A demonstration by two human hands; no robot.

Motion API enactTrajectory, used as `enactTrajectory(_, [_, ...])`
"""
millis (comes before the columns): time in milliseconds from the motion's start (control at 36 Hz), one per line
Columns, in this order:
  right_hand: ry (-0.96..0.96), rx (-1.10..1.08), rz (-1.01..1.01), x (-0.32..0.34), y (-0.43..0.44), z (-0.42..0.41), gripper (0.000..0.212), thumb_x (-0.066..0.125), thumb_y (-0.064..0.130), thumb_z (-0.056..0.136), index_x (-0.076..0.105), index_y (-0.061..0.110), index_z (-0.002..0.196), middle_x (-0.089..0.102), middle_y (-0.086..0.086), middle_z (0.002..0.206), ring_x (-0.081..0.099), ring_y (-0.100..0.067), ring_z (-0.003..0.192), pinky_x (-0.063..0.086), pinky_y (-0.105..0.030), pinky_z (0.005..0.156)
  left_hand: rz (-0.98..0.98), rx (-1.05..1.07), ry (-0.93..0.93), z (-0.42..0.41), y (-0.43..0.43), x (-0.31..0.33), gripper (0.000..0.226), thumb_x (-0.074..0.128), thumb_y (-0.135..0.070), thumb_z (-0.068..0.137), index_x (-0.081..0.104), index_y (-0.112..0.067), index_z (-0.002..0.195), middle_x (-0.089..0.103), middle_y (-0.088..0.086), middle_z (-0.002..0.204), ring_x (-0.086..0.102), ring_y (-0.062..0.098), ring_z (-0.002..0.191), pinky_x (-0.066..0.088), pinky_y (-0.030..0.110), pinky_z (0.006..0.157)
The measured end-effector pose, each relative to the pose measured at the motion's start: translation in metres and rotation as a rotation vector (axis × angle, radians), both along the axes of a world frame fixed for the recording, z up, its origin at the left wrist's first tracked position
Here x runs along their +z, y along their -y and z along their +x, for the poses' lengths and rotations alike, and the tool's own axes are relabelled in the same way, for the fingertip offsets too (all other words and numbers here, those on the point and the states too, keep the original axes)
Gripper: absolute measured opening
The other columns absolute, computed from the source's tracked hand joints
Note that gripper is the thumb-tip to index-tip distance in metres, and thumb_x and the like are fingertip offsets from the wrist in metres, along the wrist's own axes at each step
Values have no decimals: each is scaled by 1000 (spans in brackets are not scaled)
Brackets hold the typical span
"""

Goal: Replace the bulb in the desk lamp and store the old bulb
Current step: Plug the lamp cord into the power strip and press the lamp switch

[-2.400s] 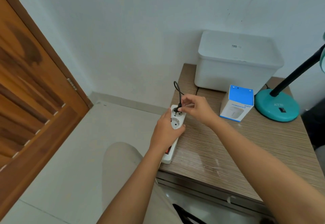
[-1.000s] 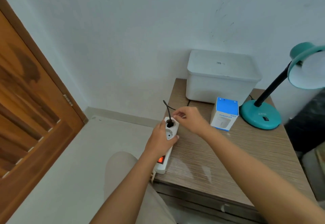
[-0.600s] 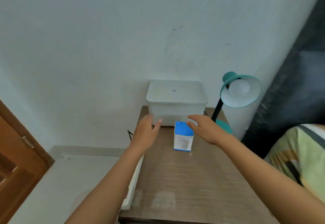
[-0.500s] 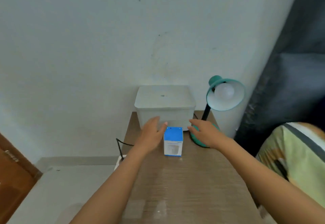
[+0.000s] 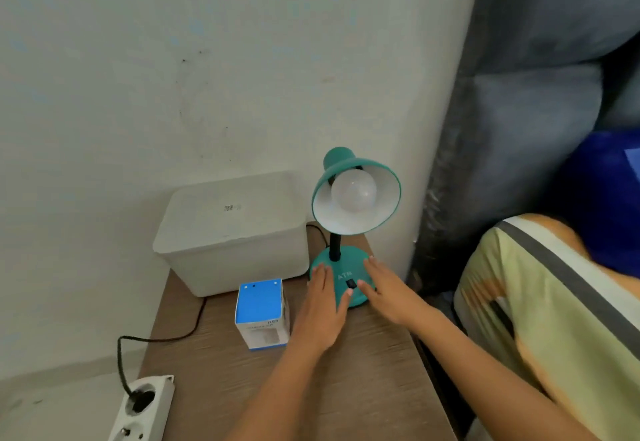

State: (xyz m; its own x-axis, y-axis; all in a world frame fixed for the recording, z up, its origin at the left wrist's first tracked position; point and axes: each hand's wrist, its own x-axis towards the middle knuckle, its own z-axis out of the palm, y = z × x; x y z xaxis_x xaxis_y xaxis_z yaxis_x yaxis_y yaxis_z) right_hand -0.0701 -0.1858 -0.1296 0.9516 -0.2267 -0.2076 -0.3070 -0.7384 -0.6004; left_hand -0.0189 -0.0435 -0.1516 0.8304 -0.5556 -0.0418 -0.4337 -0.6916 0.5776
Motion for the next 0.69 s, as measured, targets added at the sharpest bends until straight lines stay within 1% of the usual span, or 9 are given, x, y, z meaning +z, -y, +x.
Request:
enactTrajectory(83, [35,-17,30,-15,2,13,64,34,36,98,6,8,148,0,-10,159,-1,-19,147,0,-27,116,11,33,62,5,2,-21,69,29,-46,98,-2,-11,149,-11,3,159,-15,8,142,-8,23,113])
enactTrajectory(167, [84,-41,53,-29,2,24,64,34,36,98,5,8,148,-3,-9,159,-4,-18,146,-3,-24,113,1,60,101,9,4,-37,70,29,-46,98,-5,-11,149,-14,2,157,-20,4,137,-11,24,113])
enactTrajectory(250, [127,-60,31,-40,-1,31,65,34,37,98,5,8,147,-3,-9,159,-6,-18,146,-5,-24,112,-20,98,90,10,5,-48,72,28,-49,97,-4,-10,148,-16,1,155,-19,4,137,-8,28,117])
enactTrajectory(306, [158,-76,4,-48,-4,33,66,34,38,97,5,7,148,-5,-8,159,-9,-17,146,-5,-26,114,-39,118,99,9,5,-53,80,18,-61,90,-4,-11,148,-13,3,157,-17,4,138,-10,24,115])
enactTrajectory(361, [193,-103,-17,-56,-7,34,65,33,38,98,5,8,148,-5,-7,159,-9,-16,146,-5,-26,114,-39,132,126,8,5,-57,86,9,-65,84,-3,-10,148,-11,4,158,-16,4,139,-10,22,112])
enactTrajectory(444, [229,-123,-47,-63,-9,34,63,31,37,98,6,7,147,-5,-6,159,-9,-15,146,-5,-26,116,-22,139,156,9,5,-61,86,8,-66,85,-3,-10,148,-11,5,158,-15,6,140,-9,22,112])
enactTrajectory(528, [225,-115,-65,-67,-7,36,63,30,37,98,5,7,147,-5,-7,159,-9,-16,146,-2,-33,120,-35,132,159,9,5,-62,88,8,-68,85,-1,-9,149,-10,6,158,-13,8,142,-6,24,114])
enactTrajectory(611, [216,-102,-77,-69,-6,36,62,29,37,98,4,8,147,-7,-6,159,-10,-16,146,-4,-30,118,-38,127,165,9,5,-64,89,3,-67,83,1,-8,149,-9,6,158,-11,10,143,-5,25,114])
enactTrajectory(694, [212,-80,-100,-68,-6,36,60,28,34,99,5,8,147,-8,-7,159,-12,-16,145,-6,-28,117,-30,126,172,10,6,-67,86,10,-66,87,1,-7,149,-8,7,158,-11,10,143,-4,26,116])
